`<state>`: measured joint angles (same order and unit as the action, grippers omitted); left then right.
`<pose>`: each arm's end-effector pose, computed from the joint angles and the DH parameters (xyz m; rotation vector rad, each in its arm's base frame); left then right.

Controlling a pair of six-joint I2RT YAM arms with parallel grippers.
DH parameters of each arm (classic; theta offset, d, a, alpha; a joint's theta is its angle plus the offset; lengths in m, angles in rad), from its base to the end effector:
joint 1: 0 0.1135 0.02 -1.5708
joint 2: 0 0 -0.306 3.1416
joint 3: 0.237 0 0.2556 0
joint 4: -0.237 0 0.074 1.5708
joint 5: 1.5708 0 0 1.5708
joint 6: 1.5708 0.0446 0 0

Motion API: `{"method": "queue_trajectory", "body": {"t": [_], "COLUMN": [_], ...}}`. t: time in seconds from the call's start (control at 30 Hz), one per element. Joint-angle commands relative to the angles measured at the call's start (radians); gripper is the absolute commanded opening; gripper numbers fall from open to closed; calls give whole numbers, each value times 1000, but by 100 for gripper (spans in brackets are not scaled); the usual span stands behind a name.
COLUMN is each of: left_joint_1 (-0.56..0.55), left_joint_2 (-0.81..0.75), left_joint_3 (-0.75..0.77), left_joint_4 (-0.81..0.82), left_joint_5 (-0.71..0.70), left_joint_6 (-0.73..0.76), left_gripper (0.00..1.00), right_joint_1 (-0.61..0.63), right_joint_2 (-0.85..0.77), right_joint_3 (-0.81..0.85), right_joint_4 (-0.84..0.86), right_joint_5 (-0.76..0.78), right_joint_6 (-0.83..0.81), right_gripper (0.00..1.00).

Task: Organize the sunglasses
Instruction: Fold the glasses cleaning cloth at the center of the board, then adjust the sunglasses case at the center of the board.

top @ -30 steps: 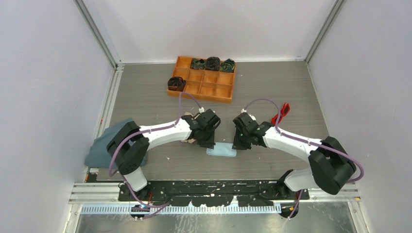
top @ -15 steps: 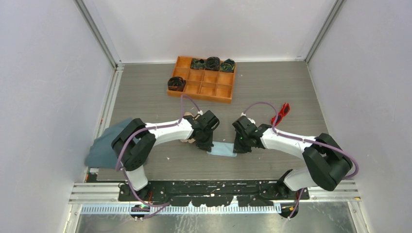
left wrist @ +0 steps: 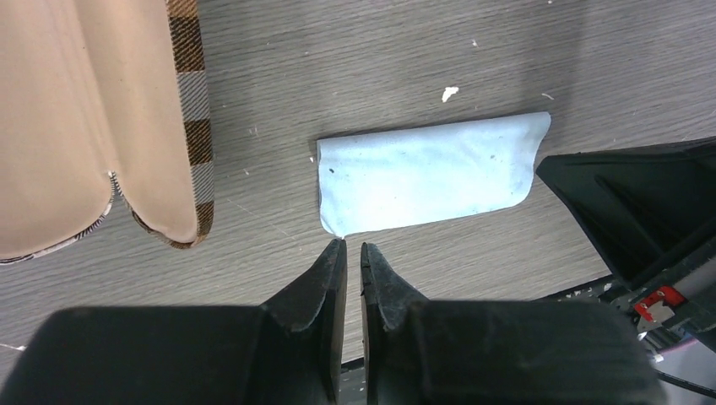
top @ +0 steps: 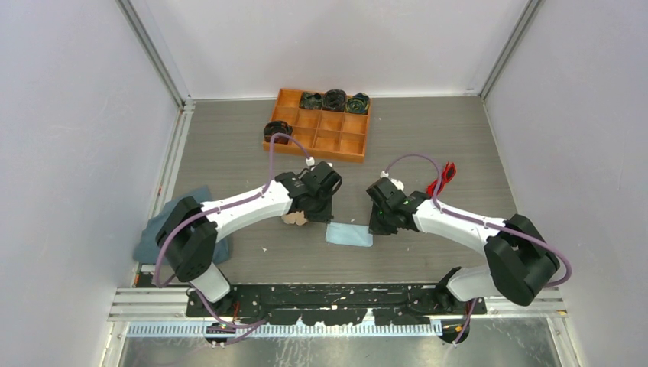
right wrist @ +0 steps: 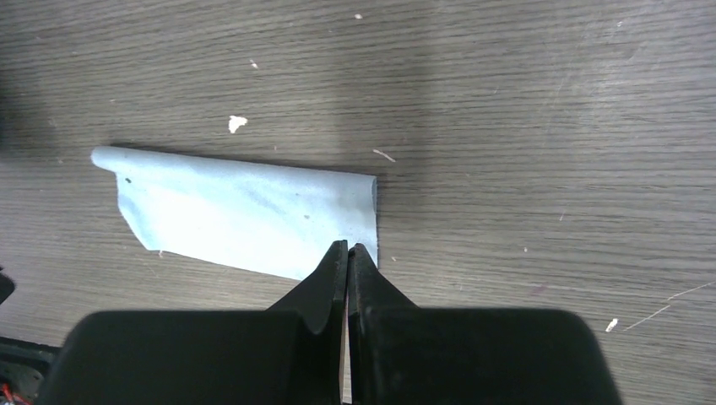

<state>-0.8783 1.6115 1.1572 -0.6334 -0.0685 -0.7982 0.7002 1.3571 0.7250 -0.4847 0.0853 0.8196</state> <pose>0.2176 -0.2575 0.2592 0.0865 2.7340 -0.4383 0.1882 0.1536 0.2077 0.1900 2.7270 0.3504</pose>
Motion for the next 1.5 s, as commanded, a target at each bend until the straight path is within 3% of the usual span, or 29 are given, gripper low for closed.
{"method": "queue_trajectory", "body": {"t": [0.0, 0.17, 0.57, 0.87, 1.3, 1.47], "left_joint_1": [7, 1, 2, -18, -5, -4], "left_joint_2": [0, 88, 244, 123, 272, 258], "left_joint_3": [10, 28, 67, 99, 64, 68], "left_joint_4": [13, 71, 34, 17, 58, 16], "left_joint_5": [21, 92, -6, -17, -53, -62], "left_joint_6": [14, -1, 11, 19, 21, 16], "left_gripper": [13, 13, 10, 13, 12, 11], "right_joint_1": [1, -2, -12, -12, -36, -40], "right_joint_2": [23, 53, 225, 85, 193, 147], "right_joint_3": [4, 75, 47, 127, 40, 35], "right_joint_4": [37, 25, 107, 14, 122, 88], "right_joint_5": [19, 50, 35, 48, 50, 56], "right_joint_6": [5, -20, -15, -33, -8, -15], "right_gripper": [0, 1, 0, 0, 0, 1]}}
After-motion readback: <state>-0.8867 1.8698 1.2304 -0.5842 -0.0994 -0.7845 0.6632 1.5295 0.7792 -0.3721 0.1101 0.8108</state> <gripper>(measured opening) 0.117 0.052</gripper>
